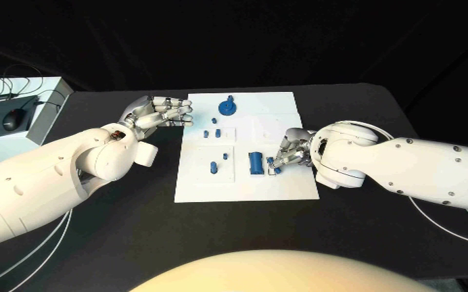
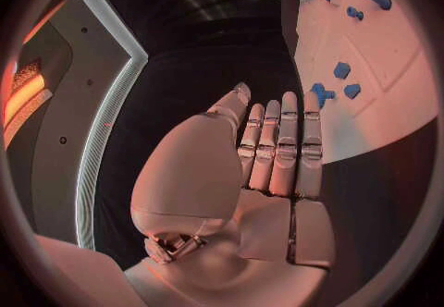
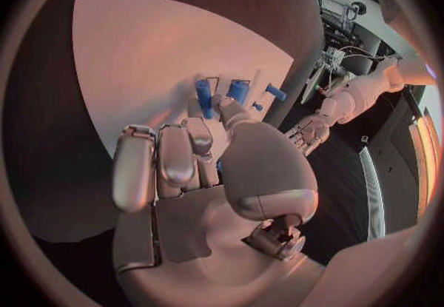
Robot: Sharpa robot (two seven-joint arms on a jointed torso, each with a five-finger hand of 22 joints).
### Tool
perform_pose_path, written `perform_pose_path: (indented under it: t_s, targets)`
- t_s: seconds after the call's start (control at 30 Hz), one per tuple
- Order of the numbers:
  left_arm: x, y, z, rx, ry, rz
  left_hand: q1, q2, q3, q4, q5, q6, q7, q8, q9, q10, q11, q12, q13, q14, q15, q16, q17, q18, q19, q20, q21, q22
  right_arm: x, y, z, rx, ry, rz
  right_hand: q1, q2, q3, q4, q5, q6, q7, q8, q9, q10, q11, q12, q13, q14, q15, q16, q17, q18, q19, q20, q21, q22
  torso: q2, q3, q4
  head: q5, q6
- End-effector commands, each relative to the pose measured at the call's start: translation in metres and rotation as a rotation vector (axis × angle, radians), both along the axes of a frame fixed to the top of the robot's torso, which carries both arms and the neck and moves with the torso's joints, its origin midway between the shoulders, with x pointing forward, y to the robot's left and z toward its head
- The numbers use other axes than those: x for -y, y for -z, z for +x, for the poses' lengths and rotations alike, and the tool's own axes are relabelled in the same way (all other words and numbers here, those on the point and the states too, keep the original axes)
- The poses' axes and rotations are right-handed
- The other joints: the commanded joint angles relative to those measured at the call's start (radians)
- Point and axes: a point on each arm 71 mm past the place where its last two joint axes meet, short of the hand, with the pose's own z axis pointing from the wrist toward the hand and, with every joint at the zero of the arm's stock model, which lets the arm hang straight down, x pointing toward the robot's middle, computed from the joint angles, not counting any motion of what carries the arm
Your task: Assemble the parts on the task board
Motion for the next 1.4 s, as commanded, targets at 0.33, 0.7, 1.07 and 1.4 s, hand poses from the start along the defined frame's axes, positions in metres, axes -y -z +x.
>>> perform_pose_path:
  t_s: [0.33,0.7,1.07,1.4]
  targets:
    - [0.0022,-0.0001,-0.0008,-0.004,0.022,-0.007,-0.006,-0.001,0.005,0.001,0.005,-0.001,-0.001,0.0,0.0,-0.006,0.002,-0.003,-0.001,-0.006,0.0,0.0,0.0,-0.007,-0.004,0.007,-0.003,-0.001,-0.0039,0.0035,-0.0045,-0.037,-0.019,0.013,-0.045,-0.006,-0.01,0.03,-0.009,0.012,0.001,0.004,-0.004,0.014,0.003,0.006,0.012,0.003,-0.006,0.006,0.005,-0.013,0.089,-0.007,0.011,0.179,0.0,0.0006,-0.0001,-0.001,0.0]
    - [0.0023,0.0001,-0.0007,-0.006,0.023,-0.005,-0.006,-0.001,0.005,0.002,0.005,0.0,-0.001,0.0,0.0,-0.007,0.002,-0.003,-0.001,-0.007,0.0,0.0,0.001,-0.007,-0.004,0.007,-0.003,-0.002,-0.0031,0.0042,-0.0027,-0.036,-0.012,0.013,-0.056,0.0,-0.1,0.066,0.005,0.014,0.002,0.005,-0.007,0.018,0.004,0.001,0.021,0.003,-0.005,0.009,0.008,-0.013,0.089,-0.006,0.013,0.179,0.0,0.0004,-0.0006,-0.001,0.001]
    - [0.0019,0.0004,-0.0006,-0.007,0.02,-0.004,-0.006,-0.001,0.005,0.002,0.005,0.0,-0.001,0.0,0.0,-0.007,0.002,-0.003,-0.001,-0.007,0.0,0.0,0.001,-0.007,-0.004,0.007,-0.003,-0.002,-0.0028,0.004,-0.0005,-0.021,-0.01,0.014,-0.057,0.002,-0.157,0.109,-0.057,0.013,0.004,0.007,-0.008,0.019,0.006,-0.006,0.025,0.003,-0.004,0.007,0.008,-0.012,0.089,-0.005,0.011,0.178,0.0,0.0007,-0.0005,-0.001,0.001]
    - [0.0017,0.0005,-0.0005,-0.008,0.02,-0.003,-0.006,-0.001,0.004,0.002,0.004,-0.001,-0.001,0.0,0.0,-0.008,0.003,-0.003,-0.001,-0.008,0.001,0.0,0.001,-0.007,-0.004,0.008,-0.003,-0.003,-0.0028,0.0025,-0.0027,-0.016,-0.012,0.024,-0.058,-0.004,-0.179,0.125,-0.075,0.012,0.004,0.009,-0.005,0.02,0.006,-0.007,0.027,0.003,-0.004,0.007,0.008,-0.012,0.089,-0.004,0.01,0.178,0.0,0.0011,-0.0006,0.0,0.001]
